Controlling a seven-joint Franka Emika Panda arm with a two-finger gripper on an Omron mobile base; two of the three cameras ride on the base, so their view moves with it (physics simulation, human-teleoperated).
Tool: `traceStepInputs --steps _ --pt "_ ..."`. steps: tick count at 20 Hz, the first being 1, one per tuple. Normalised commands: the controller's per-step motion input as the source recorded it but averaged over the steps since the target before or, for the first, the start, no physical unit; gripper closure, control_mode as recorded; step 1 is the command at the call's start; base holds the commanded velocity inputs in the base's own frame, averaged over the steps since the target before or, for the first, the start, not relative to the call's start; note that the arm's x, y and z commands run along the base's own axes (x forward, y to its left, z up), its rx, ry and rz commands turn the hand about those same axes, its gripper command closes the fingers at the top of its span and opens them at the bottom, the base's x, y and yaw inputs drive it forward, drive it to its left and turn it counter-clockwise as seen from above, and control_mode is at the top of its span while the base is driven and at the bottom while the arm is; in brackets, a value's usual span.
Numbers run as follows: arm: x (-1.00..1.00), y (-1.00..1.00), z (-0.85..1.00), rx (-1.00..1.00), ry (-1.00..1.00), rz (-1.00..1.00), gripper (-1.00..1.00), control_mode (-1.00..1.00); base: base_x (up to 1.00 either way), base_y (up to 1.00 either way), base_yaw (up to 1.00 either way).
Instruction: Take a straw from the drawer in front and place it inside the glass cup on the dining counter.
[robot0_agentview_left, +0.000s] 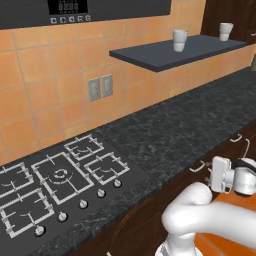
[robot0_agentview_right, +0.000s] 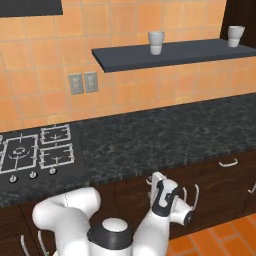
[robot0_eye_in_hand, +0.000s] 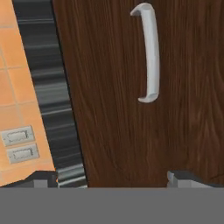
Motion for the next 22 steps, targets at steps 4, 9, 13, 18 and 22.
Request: traceStepInputs --steps 4,9,13,18,22 --pt "0.34 -0.03 -0.42 0.0 0.0 0.0 -1.0 -1.0 0.0 0.0 0.0" --pt "0.3 -0.04 -0.18 0.02 0.0 0.0 -1.0 -1.0 0.0 0.0 0.0" --pt "0.31 -0.12 -0.17 0.04 0.0 0.0 -1.0 -1.0 0.0 0.0 0.0" --pt "0.19 -0.24 -0.29 0.05 -0.01 0.03 -1.0 -1.0 0.0 0.0 0.0" --pt "0.23 -0.18 -0.32 0.05 -0.03 0.05 -1.0 -1.0 0.0 0.0 0.0"
